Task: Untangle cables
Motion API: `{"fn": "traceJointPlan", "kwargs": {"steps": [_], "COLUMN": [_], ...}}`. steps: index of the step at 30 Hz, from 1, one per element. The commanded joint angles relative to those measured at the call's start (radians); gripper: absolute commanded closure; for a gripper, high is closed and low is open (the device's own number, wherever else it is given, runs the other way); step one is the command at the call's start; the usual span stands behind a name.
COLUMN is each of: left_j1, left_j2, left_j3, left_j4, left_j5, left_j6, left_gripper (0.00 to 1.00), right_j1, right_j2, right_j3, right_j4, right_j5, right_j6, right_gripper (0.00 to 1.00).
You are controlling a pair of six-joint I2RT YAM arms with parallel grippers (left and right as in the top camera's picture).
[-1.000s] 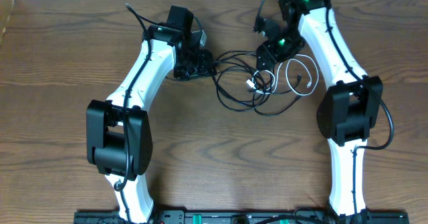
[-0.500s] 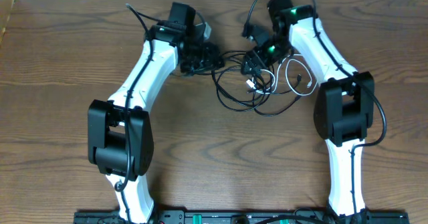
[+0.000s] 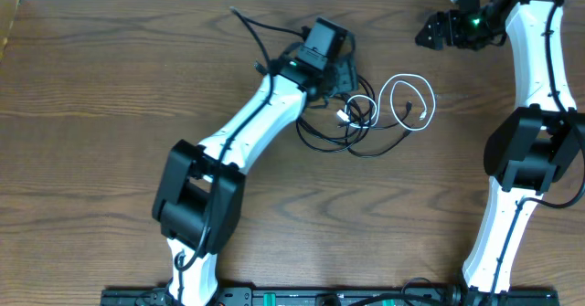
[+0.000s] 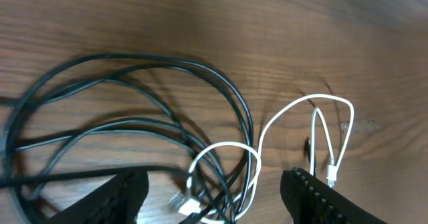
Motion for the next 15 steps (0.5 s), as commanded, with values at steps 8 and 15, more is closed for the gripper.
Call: {"fn": "traceJointPlan", "kwargs": {"steps": [8,15], "left_j1": [-0.045,-0.045], "left_j2": [0.143,0.144], "left_j3": [-0.002,-0.002], "left_j4": [-0.025,-0.02], "left_j5": [-0.065,-0.08], "left_j6": [-0.108,-0.108], "left_gripper": [0.37,0.57], "right_j1": [0.008,0.015], "right_j2": [-0.006,-0.006], "right_j3": [-0.008,-0.01], "right_j4": [-0.018,-0.018], "right_j5": [-0.017,-0.017], "right_j6": [0.014,0.014], "right_gripper": [0.16,0.16]}}
